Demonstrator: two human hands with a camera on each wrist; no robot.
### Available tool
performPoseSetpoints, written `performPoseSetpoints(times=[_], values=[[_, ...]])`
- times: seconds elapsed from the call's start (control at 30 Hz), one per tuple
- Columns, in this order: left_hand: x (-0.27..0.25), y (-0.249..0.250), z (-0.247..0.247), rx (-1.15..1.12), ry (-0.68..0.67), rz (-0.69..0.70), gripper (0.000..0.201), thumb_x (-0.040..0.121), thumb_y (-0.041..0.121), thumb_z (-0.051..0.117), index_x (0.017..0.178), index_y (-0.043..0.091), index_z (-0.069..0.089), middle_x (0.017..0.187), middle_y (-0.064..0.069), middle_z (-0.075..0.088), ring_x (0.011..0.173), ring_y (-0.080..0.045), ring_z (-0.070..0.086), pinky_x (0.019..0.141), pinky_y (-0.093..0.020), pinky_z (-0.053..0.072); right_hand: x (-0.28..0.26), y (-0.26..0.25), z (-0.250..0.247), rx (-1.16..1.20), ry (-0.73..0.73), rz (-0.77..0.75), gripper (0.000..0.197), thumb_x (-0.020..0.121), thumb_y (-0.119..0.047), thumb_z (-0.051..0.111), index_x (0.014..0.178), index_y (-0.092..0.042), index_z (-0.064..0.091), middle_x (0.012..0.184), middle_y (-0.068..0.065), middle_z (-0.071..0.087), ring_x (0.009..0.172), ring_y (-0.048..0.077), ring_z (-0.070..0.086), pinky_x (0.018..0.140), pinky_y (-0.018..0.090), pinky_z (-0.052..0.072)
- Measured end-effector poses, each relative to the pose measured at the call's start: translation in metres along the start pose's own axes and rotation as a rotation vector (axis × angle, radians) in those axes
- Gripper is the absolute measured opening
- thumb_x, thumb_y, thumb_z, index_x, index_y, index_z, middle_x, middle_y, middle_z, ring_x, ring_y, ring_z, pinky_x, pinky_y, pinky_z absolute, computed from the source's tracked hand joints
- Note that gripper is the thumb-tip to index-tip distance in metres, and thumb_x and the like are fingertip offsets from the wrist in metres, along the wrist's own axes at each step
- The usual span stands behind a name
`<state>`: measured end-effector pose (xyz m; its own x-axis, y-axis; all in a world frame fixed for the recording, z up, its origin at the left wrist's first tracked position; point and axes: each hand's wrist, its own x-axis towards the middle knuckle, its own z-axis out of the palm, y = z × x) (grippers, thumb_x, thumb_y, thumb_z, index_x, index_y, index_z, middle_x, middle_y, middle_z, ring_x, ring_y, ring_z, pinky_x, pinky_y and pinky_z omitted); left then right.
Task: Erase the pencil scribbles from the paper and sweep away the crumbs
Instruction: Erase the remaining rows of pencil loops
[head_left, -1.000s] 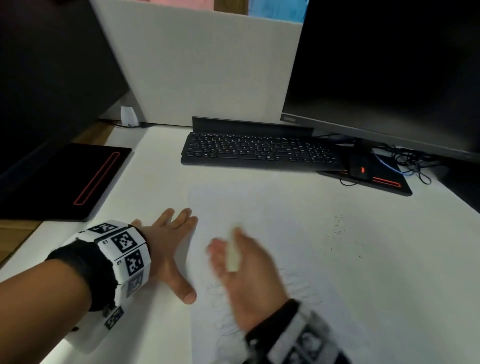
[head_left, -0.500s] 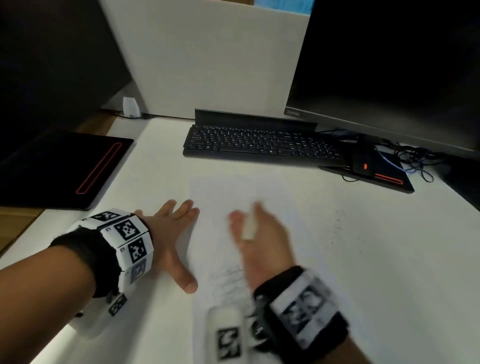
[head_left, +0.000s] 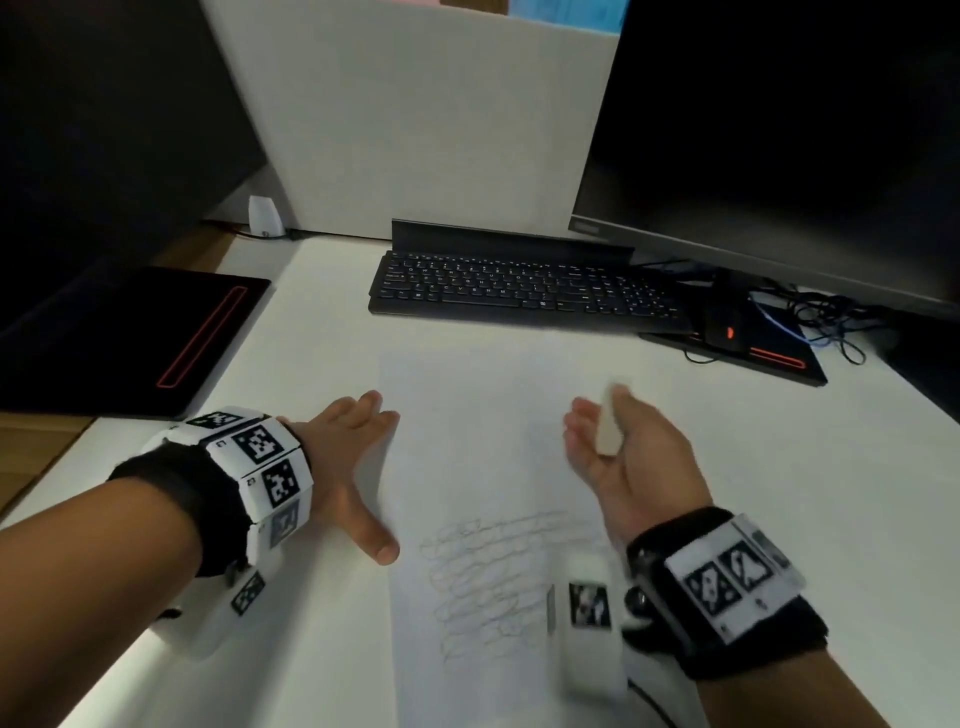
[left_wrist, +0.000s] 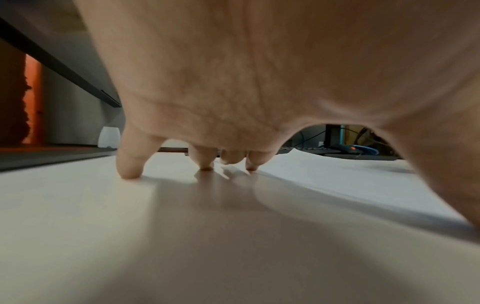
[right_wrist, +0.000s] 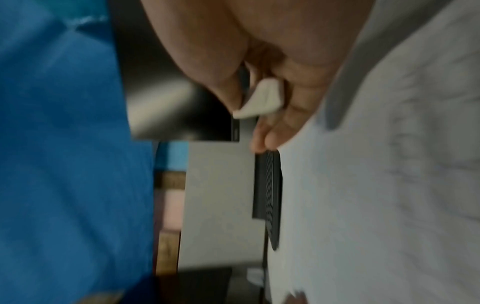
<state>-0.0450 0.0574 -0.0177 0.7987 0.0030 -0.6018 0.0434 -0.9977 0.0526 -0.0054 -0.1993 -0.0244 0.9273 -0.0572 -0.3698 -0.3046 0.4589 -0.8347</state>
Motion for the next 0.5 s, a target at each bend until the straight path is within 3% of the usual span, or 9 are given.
performPoseSetpoints(times=[0.07,0.17,0.33,0.43,0.5], values=[[-0.002,0.0,-0.006,-0.027,0.043,-0.011,0.137,0.063,0.067,0.078,0.155,0.021,-0.013,0.16,0.003,-0.026,0.149,-0.015,-0.015,0.122,-0.045,0.008,-0.016,0.01,0.007,-0.274,-0.18,0.038,0.016,0.101,-0.022,0.052,0.103,-0.008,0.058,0.09,0.008,0.067,0.06,0.012,0.058,0.056,0.025,0.05],[-0.008,0.001,-0.008,-0.056,0.092,-0.024,0.126,0.073,0.063,0.073,0.154,0.023,-0.014,0.159,0.004,-0.028,0.15,-0.014,-0.003,0.121,-0.041,0.015,-0.023,0.006,0.011,-0.507,-0.326,0.056,0.017,0.098,-0.024,0.057,0.091,-0.009,0.058,0.077,0.003,0.064,0.052,0.011,0.048,0.048,0.024,0.041],[-0.012,0.014,-0.001,0.012,0.064,0.028,0.133,0.062,0.081,0.065,0.152,0.033,-0.02,0.157,0.011,-0.031,0.149,-0.013,-0.016,0.118,-0.056,0.009,-0.024,-0.005,0.022,-0.824,-0.474,0.014,0.02,0.097,-0.028,0.059,0.088,-0.012,0.055,0.074,0.004,0.063,0.048,0.012,0.045,0.048,0.026,0.038],[-0.012,0.026,0.0,0.052,0.019,0.022,0.138,0.059,0.079,0.07,0.153,0.029,-0.018,0.158,0.01,-0.028,0.147,-0.017,-0.021,0.117,-0.056,0.008,-0.023,-0.001,0.035,-1.256,-0.632,0.038,0.02,0.099,-0.029,0.055,0.091,-0.011,0.058,0.073,0.005,0.067,0.052,0.015,0.049,0.049,0.026,0.04],[-0.01,0.028,0.0,0.084,0.002,0.017,0.139,0.06,0.076,0.073,0.153,0.027,-0.018,0.16,0.008,-0.026,0.148,-0.02,-0.021,0.117,-0.055,0.009,-0.019,0.002,0.047,-1.567,-0.753,0.001,0.032,0.1,-0.032,0.051,0.09,-0.004,0.063,0.074,0.01,0.069,0.06,0.017,0.054,0.058,0.026,0.046]])
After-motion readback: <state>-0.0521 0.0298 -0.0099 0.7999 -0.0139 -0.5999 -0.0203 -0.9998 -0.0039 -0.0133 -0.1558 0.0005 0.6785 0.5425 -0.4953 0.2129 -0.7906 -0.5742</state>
